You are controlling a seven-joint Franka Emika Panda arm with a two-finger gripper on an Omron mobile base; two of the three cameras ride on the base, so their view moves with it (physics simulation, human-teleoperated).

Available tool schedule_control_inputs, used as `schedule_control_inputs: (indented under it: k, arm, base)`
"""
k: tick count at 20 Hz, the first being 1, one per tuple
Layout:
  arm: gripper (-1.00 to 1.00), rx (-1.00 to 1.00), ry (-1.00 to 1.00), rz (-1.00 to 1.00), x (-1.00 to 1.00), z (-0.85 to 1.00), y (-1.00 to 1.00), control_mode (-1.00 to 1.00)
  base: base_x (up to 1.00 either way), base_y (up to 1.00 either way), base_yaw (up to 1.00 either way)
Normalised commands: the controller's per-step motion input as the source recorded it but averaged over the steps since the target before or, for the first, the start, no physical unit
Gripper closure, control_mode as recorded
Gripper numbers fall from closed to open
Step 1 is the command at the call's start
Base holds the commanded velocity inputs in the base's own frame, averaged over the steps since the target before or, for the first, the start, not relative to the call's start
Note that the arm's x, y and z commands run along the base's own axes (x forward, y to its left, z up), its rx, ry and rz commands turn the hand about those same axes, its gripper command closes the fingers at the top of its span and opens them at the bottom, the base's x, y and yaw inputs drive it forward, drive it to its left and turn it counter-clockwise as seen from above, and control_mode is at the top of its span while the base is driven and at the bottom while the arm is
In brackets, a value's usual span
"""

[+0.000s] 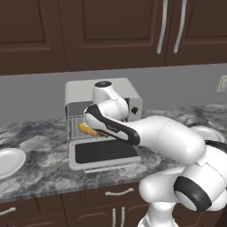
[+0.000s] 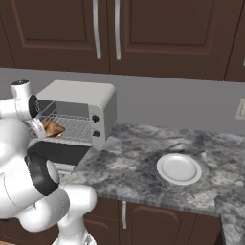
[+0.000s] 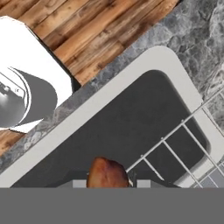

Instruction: Open the toaster oven door. Place the hotdog bun on the bottom rack in the toaster oven and place the chicken drumstick on the top rack.

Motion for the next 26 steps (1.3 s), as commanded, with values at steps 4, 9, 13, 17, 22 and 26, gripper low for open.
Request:
schedule_control_inputs:
  k: [4, 9, 13, 17, 22, 26]
  arm:
    - [1.0, 0.0, 0.0, 0.08, 0.0, 0.0, 0.0, -1.0]
    - [1.0, 0.0, 0.0, 0.06, 0.11, 0.0, 0.0, -1.0]
    - [1.0, 0.0, 0.01, 0.03, 0.2, -0.03, 0.0, -1.0]
    - [1.0, -0.01, 0.0, 0.03, 0.21, -0.04, 0.0, -1.0]
    - [1.0, -0.01, 0.0, 0.05, 0.14, -0.19, 0.0, -1.0]
    - [1.0, -0.03, 0.01, 0.05, 0.06, -0.38, 0.04, -1.0]
  base:
    - [0.0, 0.0, 0.0]
    - [0.0, 0.0, 0.0]
    - [0.0, 0.0, 0.0]
    - [0.0, 0.0, 0.0]
    - [0.0, 0.0, 0.0]
    - [0.0, 0.0, 0.0]
